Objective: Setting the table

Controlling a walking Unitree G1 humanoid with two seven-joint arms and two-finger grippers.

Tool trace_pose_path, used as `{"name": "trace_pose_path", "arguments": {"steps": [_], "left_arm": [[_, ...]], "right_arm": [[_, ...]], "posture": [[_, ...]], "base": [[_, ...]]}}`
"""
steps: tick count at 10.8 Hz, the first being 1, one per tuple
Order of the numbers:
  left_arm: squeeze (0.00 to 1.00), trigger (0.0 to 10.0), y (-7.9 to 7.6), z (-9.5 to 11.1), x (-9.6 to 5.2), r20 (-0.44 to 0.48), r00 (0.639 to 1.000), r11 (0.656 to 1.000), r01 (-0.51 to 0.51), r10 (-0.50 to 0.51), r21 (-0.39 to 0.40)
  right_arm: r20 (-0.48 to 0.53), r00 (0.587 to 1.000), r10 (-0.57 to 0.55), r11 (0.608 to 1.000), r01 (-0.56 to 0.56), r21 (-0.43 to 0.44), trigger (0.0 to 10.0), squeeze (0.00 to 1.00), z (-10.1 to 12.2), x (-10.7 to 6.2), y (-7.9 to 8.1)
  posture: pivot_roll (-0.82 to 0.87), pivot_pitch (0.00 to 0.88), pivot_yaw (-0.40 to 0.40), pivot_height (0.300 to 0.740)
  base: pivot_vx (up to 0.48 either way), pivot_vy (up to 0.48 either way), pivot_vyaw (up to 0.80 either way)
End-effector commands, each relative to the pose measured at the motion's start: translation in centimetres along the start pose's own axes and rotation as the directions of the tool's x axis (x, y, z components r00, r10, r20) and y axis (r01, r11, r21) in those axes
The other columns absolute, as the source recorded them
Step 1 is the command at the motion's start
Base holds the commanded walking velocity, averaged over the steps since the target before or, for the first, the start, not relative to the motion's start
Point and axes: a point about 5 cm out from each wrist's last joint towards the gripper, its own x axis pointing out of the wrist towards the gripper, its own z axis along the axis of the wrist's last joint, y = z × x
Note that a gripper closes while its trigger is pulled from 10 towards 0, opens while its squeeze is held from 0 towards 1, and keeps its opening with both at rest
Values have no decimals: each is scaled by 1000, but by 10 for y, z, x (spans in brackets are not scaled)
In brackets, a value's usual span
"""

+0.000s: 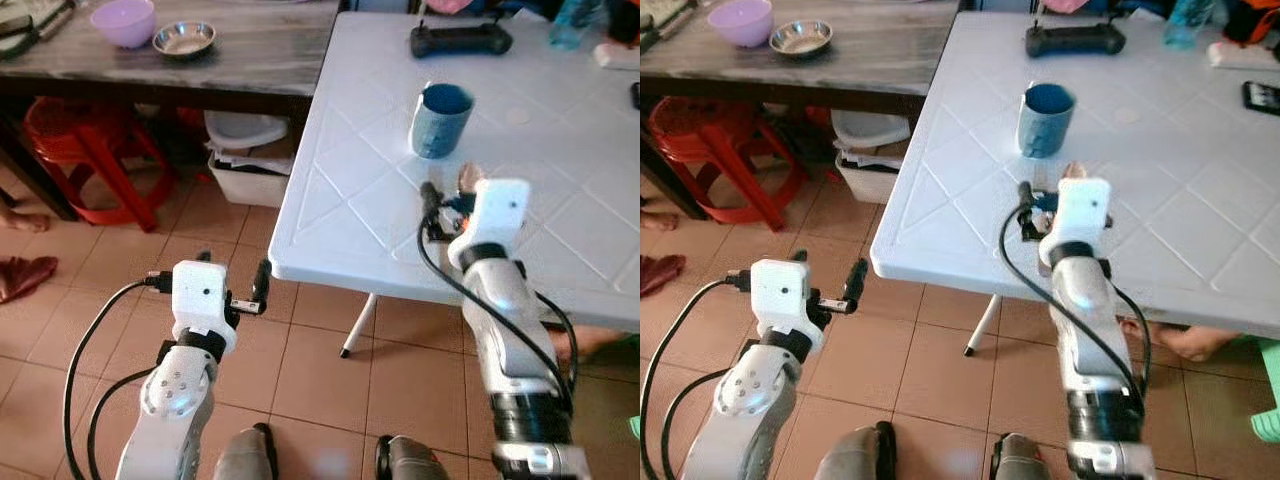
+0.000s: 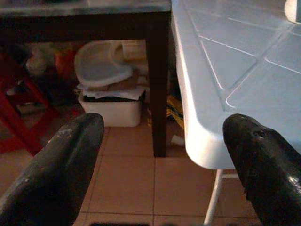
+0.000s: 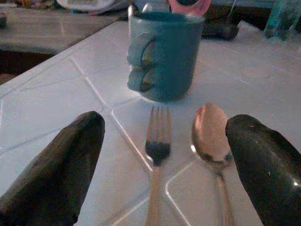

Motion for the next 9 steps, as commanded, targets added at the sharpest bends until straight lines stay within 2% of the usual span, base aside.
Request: {"name": "trace_pose_path", "arguments": {"steps": [1, 4, 5, 6, 7, 9], "left_arm": [[0, 10000, 1, 2, -3, -2, 1000, 1000, 2, -2, 5], [0, 10000, -1, 4, -5, -13, 1000, 1000, 26, -26, -7], [0, 10000, -4, 4, -7, -13, 998, 998, 65, -65, -18], [0, 10000, -6, 4, -10, -15, 996, 996, 85, -85, -16], [0, 10000, -6, 4, -10, -17, 996, 996, 85, -85, -16], [0, 10000, -6, 4, -10, -20, 995, 996, 92, -93, -17]], "right_arm": [[-33, 999, -3, 1000, 4, 19, 10000, 0, -3, 2, 2], [-103, 995, -1, 999, 6, 46, 10000, 0, -9, 6, 9], [-130, 991, -2, 999, 8, 50, 9294, 0, -12, 8, 9], [-184, 983, -2, 997, 16, 72, 2980, 0, -20, 7, 8], [-199, 980, -8, 997, 22, 67, 0, 0, -22, 7, 6], [-245, 969, 21, 998, -5, 65, 0, 0, -25, 11, 1]], "posture": [[84, 221, 55, 740], [96, 246, 52, 740], [98, 249, 50, 740], [100, 249, 50, 740], [102, 249, 50, 740], [98, 246, 51, 740]], "base": [[0, 0, 0], [0, 0, 0], [0, 0, 0], [0, 0, 0], [0, 0, 0], [0, 0, 0]]}}
